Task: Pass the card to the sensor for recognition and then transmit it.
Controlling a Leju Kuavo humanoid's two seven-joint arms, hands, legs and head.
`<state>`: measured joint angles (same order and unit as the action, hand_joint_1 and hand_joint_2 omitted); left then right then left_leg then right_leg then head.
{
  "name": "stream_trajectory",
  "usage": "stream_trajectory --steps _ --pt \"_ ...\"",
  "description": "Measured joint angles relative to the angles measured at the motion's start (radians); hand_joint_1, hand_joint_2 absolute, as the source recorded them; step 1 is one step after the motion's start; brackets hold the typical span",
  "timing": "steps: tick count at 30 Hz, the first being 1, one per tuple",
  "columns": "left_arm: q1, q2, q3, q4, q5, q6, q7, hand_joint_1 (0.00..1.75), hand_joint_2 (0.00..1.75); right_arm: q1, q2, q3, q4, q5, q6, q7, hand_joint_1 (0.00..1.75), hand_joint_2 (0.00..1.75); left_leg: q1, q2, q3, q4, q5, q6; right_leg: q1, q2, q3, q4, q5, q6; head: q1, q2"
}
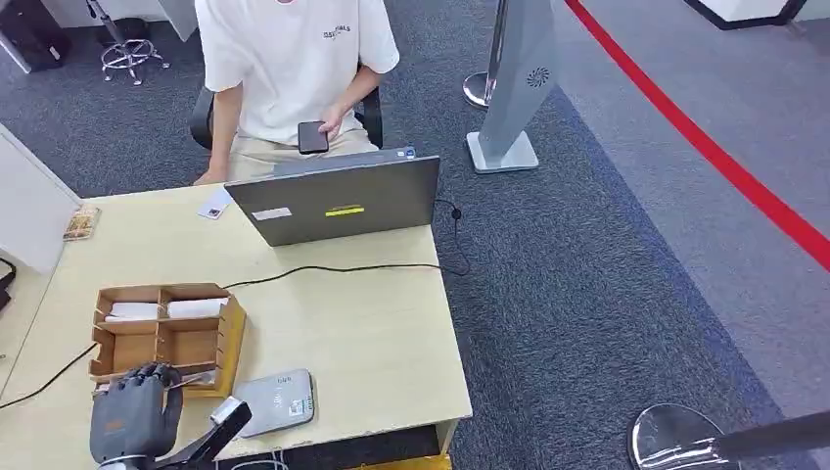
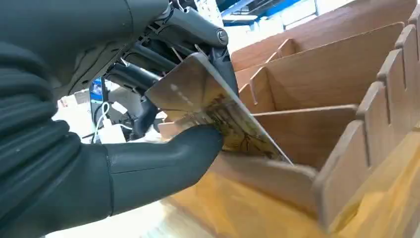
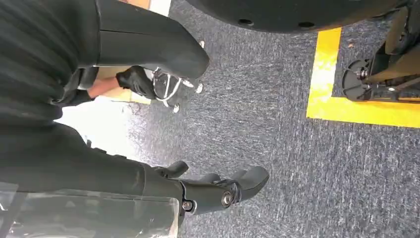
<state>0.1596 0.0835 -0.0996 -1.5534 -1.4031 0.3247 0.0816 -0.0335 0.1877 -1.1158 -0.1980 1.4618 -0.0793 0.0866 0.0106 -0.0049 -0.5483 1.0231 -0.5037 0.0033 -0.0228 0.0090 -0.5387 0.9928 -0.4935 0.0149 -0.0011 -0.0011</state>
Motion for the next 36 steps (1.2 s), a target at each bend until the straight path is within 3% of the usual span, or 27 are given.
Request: stream_trajectory --steps 19,23,30,36 --pt "0.000 0.009 0.000 0.000 0.019 -0.011 -0.018 1.75 1.75 0.000 0.000 0.001 0.000 0.014 0.002 0.002 0.00 1.75 0.000 0.000 0.000 0.000 0.000 0.000 0.000 0.000 0.000 0.000 0.000 0.000 0.000 0.000" --pt "-0.011 0.009 0.000 -0.040 0.014 -0.029 -0.016 1.75 1.75 0.000 0.000 0.006 0.000 0.016 0.003 0.003 0.00 1.75 0.000 0.000 0.000 0.000 0.000 0.000 0.000 0.000 0.000 0.000 0.000 0.000 0.000 0.000" --pt "-0.092 0.013 -0.001 -0.159 0.013 -0.057 -0.016 1.75 1.75 0.001 0.000 0.015 0.000 0.035 0.009 0.007 0.00 1.75 0.000 0.000 0.001 0.000 0.002 0.000 0.000 0.000 0.000 0.000 0.001 0.000 0.000 0.000" --pt "-0.287 0.051 -0.027 -0.272 -0.013 -0.159 -0.016 1.75 1.75 0.000 -0.001 0.038 0.000 0.067 0.024 0.008 0.00 1.75 0.000 -0.002 0.000 0.001 0.003 0.000 0.000 -0.001 0.000 0.000 0.002 0.000 0.000 0.000"
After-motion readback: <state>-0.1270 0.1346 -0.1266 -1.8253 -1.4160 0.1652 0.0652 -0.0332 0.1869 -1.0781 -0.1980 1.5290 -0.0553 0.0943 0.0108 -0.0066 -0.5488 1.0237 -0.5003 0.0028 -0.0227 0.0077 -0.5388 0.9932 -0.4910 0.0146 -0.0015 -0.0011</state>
